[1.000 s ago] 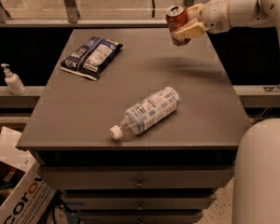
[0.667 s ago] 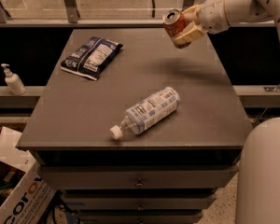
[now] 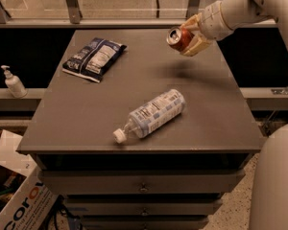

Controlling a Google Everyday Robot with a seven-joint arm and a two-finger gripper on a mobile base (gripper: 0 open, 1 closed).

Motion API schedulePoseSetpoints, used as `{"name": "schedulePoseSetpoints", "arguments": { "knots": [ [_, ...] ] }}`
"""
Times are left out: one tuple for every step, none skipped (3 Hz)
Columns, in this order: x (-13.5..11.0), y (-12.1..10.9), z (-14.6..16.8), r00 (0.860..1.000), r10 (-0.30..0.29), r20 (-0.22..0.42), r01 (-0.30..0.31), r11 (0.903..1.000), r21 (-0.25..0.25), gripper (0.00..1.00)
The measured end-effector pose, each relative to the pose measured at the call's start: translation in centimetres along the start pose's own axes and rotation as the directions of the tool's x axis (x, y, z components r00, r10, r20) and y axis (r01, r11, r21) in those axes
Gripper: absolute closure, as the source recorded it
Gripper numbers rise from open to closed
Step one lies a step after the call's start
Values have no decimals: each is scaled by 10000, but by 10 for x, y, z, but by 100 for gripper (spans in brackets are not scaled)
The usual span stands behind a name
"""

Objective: Knock coke can over

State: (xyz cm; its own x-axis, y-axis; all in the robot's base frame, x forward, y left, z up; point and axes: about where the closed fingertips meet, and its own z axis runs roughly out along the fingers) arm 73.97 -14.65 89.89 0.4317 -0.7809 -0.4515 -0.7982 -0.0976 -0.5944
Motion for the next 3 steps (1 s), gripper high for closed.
{"name": "schedulePoseSetpoints", "arguments": {
  "knots": [
    [6,12,1,9900,-1351,-407,1328,9897,-542,100],
    [9,22,-2,9704,-2398,-298,2351,9654,-1127,100],
    [10,30,-5,9451,-3268,-40,3212,9310,-1734,100]
  ]
}}
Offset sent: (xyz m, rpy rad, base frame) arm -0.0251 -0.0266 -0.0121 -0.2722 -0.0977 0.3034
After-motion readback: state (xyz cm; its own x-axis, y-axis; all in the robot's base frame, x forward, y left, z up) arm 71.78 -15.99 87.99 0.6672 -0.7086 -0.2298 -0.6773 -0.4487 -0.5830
